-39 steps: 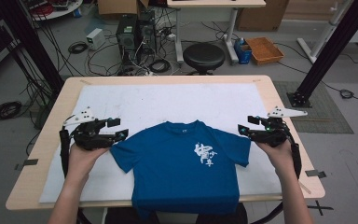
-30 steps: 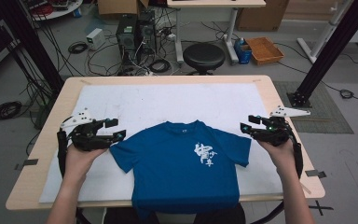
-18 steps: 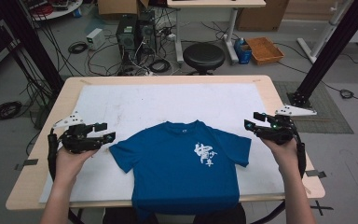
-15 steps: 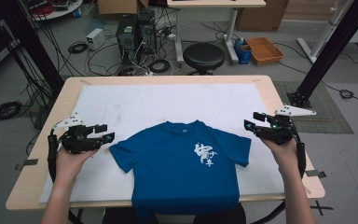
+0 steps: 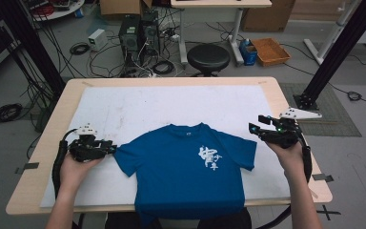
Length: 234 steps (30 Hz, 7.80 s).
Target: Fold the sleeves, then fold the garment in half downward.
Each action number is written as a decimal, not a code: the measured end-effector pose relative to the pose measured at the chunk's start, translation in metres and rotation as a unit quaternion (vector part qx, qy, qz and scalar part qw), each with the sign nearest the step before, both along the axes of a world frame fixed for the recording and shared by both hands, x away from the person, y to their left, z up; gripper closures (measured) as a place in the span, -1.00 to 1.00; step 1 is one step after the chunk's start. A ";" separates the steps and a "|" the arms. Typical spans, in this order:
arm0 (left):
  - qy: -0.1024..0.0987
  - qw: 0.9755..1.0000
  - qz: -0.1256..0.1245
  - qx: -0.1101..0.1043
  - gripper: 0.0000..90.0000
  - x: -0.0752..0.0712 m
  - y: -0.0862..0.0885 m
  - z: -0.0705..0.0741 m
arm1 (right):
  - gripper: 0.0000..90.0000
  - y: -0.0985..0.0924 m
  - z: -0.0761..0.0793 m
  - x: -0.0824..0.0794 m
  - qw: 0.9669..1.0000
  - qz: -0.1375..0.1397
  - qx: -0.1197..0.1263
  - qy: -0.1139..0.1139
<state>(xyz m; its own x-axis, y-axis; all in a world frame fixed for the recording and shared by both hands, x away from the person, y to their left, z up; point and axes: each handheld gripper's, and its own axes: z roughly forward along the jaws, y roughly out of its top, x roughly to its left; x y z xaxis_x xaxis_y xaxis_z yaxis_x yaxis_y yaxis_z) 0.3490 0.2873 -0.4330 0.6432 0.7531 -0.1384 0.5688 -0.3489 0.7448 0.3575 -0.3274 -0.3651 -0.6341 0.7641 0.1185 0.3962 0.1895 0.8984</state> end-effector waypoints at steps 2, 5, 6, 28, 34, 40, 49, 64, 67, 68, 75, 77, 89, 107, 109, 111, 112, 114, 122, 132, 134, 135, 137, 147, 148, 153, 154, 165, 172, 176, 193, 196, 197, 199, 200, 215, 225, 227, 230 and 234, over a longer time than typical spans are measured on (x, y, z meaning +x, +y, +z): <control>0.001 1.000 0.003 0.007 0.43 0.000 0.000 -0.001 | -0.12 0.000 0.000 0.000 1.000 0.000 0.000 0.000; 0.012 1.000 0.015 0.023 0.42 0.001 0.000 -0.006 | -0.12 0.000 0.001 0.000 1.000 0.001 0.000 -0.001; 0.020 0.999 0.016 0.023 0.42 0.002 -0.001 -0.008 | -0.12 0.000 0.001 0.000 1.000 0.002 0.000 -0.001; 0.004 1.000 -0.008 0.020 0.94 -0.004 -0.013 -0.002 | -0.14 -0.002 0.001 0.000 1.000 -0.003 0.002 -0.004; 0.007 0.996 -0.018 -0.086 0.95 -0.007 -0.024 0.031 | -0.14 0.000 0.002 0.000 1.000 0.004 0.000 -0.002; 0.024 0.987 -0.050 -0.151 0.95 -0.009 -0.063 0.052 | -0.14 0.002 0.001 0.001 1.000 0.005 -0.003 0.005; 0.055 0.975 -0.078 -0.200 0.95 -0.005 -0.123 0.051 | -0.14 0.005 0.000 0.001 1.000 0.007 -0.007 0.006; 0.034 0.977 -0.104 -0.181 0.30 0.019 -0.165 0.018 | -0.16 0.000 -0.008 0.003 1.000 -0.011 -0.009 0.017; 0.004 0.978 -0.100 -0.181 0.17 0.015 -0.159 0.023 | -0.16 -0.003 -0.011 0.005 0.999 -0.026 -0.016 0.022; -0.010 0.979 -0.099 -0.179 0.15 0.013 -0.154 0.026 | -0.16 -0.005 -0.013 0.005 0.999 -0.030 -0.016 0.025; -0.066 0.981 -0.083 -0.162 0.13 0.003 -0.115 0.030 | 0.01 -0.011 -0.028 0.006 0.997 -0.043 -0.036 0.059; -0.074 0.981 -0.077 -0.161 0.08 0.000 -0.104 0.029 | 0.06 -0.015 -0.034 0.007 0.995 -0.051 -0.043 0.071; -0.084 0.987 -0.028 -0.130 -0.17 -0.023 -0.042 0.018 | 0.43 -0.028 -0.072 0.018 0.987 -0.055 -0.040 0.144; -0.068 0.994 -0.011 -0.089 -0.17 -0.017 -0.027 -0.004 | 0.98 -0.002 -0.043 0.001 0.991 -0.037 -0.055 0.117; -0.062 0.994 -0.011 -0.086 -0.17 -0.015 -0.027 -0.006 | 0.98 0.013 -0.031 -0.005 0.992 -0.029 -0.060 0.109; -0.062 0.994 -0.009 -0.086 -0.17 -0.015 -0.027 -0.007 | 0.98 0.029 -0.021 -0.011 0.991 -0.024 -0.067 0.109; -0.062 0.994 -0.010 -0.085 -0.17 -0.015 -0.027 -0.007 | 0.98 0.029 -0.021 -0.011 0.991 -0.024 -0.067 0.109; -0.061 0.994 -0.011 -0.087 -0.17 -0.016 -0.027 -0.006 | 0.98 0.056 -0.008 -0.017 0.990 -0.015 -0.081 0.112; -0.057 0.994 -0.021 -0.085 -0.17 -0.016 -0.031 -0.006 | 0.98 0.125 0.002 -0.021 0.985 -0.008 -0.137 0.106; -0.053 0.995 -0.024 -0.087 -0.17 -0.015 -0.033 -0.007 | 0.79 0.176 -0.016 -0.010 0.981 0.019 -0.156 0.114; -0.056 0.994 -0.024 -0.090 -0.17 -0.016 -0.033 -0.007 | 0.74 0.171 -0.016 -0.010 0.984 0.020 -0.147 0.101; -0.056 0.994 -0.024 -0.090 -0.17 -0.016 -0.033 -0.007 | 0.74 0.171 -0.016 -0.010 0.984 0.020 -0.147 0.101; -0.060 0.992 -0.022 -0.105 -0.18 -0.016 -0.034 -0.005 | 0.62 0.156 -0.014 -0.010 0.989 0.021 -0.121 0.081; -0.062 0.993 -0.007 -0.102 -0.25 -0.015 -0.048 0.006 | 0.21 0.107 -0.008 -0.007 0.997 -0.001 -0.070 0.041; -0.061 0.993 -0.006 -0.102 -0.25 -0.014 -0.050 0.008 | 0.09 0.101 -0.008 -0.006 0.997 -0.003 -0.066 0.034; -0.068 0.994 -0.015 -0.087 -0.24 -0.007 -0.066 0.021 | -0.12 0.088 -0.008 -0.004 0.998 -0.002 -0.062 0.022; -0.071 0.994 -0.020 -0.081 -0.24 -0.006 -0.069 0.024 | -0.16 0.085 -0.008 -0.004 0.998 -0.004 -0.061 0.021; -0.115 0.991 -0.015 -0.063 -0.24 -0.006 -0.088 0.044 | -0.44 0.052 -0.004 0.005 0.999 -0.034 -0.024 0.032; -0.125 0.989 -0.003 -0.080 -0.25 -0.008 -0.082 0.042 | -0.42 0.041 -0.005 0.004 0.998 -0.054 -0.019 0.030; -0.121 0.989 -0.003 -0.080 -0.25 -0.007 -0.079 0.041 | -0.42 0.037 -0.007 0.005 0.998 -0.058 -0.018 0.034; -0.133 0.986 -0.013 -0.099 -0.29 -0.013 -0.056 0.052 | -0.42 0.017 -0.003 0.002 0.999 -0.025 0.001 0.025; -0.128 0.987 -0.014 -0.093 -0.29 -0.013 -0.056 0.052 | -0.42 0.016 -0.002 0.002 0.999 -0.026 0.002 0.021; -0.127 0.988 -0.015 -0.092 -0.29 -0.013 -0.056 0.051 | -0.42 0.015 -0.002 0.002 0.999 -0.028 0.002 0.022; -0.125 0.988 -0.016 -0.093 -0.29 -0.013 -0.057 0.051 | -0.42 0.015 -0.002 0.002 0.999 -0.028 0.004 0.022; -0.124 0.987 -0.018 -0.098 -0.29 -0.013 -0.057 0.052 | -0.42 0.014 -0.003 0.003 0.999 -0.029 0.006 0.021; -0.079 0.990 -0.028 -0.118 -0.13 0.012 -0.070 0.047 | 0.10 0.016 -0.013 0.010 0.999 -0.027 0.013 0.035; -0.015 0.995 -0.028 -0.091 0.05 0.053 -0.112 0.026 | 0.36 0.045 -0.035 0.031 0.998 -0.026 -0.011 0.058; -0.009 0.995 -0.028 -0.094 0.07 0.060 -0.117 0.021 | 0.37 0.054 -0.040 0.038 0.997 -0.028 -0.014 0.071; 0.003 0.995 -0.025 -0.092 0.08 0.067 -0.122 0.014 | 0.38 0.065 -0.047 0.047 0.995 -0.028 -0.024 0.088; 0.015 0.996 -0.031 -0.078 0.23 0.076 -0.129 0.008 | 0.44 0.085 -0.056 0.064 0.993 -0.016 -0.043 0.109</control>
